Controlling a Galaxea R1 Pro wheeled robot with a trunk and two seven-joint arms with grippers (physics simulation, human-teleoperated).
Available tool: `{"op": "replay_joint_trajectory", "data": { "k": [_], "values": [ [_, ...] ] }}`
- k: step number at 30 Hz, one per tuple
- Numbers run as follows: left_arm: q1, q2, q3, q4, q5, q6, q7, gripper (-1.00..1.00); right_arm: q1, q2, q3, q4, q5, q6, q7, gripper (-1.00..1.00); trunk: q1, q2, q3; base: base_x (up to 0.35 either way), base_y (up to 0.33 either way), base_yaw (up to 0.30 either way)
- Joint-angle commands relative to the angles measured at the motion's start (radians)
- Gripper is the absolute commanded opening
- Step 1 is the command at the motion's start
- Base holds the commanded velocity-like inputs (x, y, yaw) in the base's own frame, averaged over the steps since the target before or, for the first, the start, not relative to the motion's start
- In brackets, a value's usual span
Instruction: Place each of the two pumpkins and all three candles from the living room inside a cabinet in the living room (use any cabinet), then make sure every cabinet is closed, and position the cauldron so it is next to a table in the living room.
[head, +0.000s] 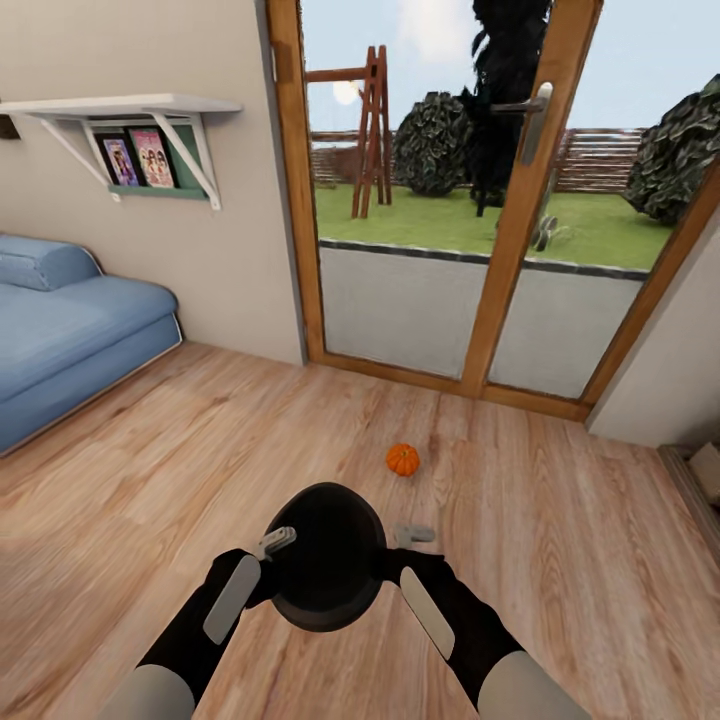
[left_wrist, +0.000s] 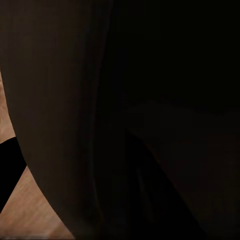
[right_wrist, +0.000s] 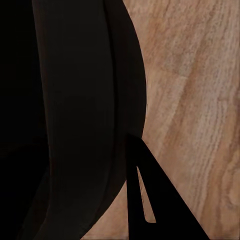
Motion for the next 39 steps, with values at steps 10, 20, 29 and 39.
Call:
{"op": "replay_joint_trajectory", "data": {
  "k": [10,20,29,39],
  "values": [
    [-0.001,0.017,-0.011,-0.002,-0.004,0.030,0.015,-1.00,-0.001,-0.001,0.014,-0.002,-0.042,-0.003,-0.009,-1.00,-0.001,0.000,-0.001,-0.305,-0.054,0.231],
    [-0.001,0.017,-0.011,-0.002,-0.004,0.030,0.014,-1.00,-0.001,-0.001,0.014,-0.002,-0.042,-0.002,-0.009,-1.00,-0.001,0.000,-0.001,-0.301,-0.141,0.265],
    [-0.001,0.017,-0.012,-0.002,-0.004,0.030,0.015,-1.00,-0.001,-0.002,0.014,-0.002,-0.042,-0.001,-0.009,-1.00,-0.001,0.000,-0.001,-0.300,-0.148,0.265],
    [-0.001,0.017,-0.012,-0.002,-0.004,0.030,0.014,-1.00,-0.001,-0.001,0.014,-0.002,-0.042,-0.001,-0.009,-1.00,-0.001,0.000,-0.001,-0.300,-0.148,0.265]
  ]
}}
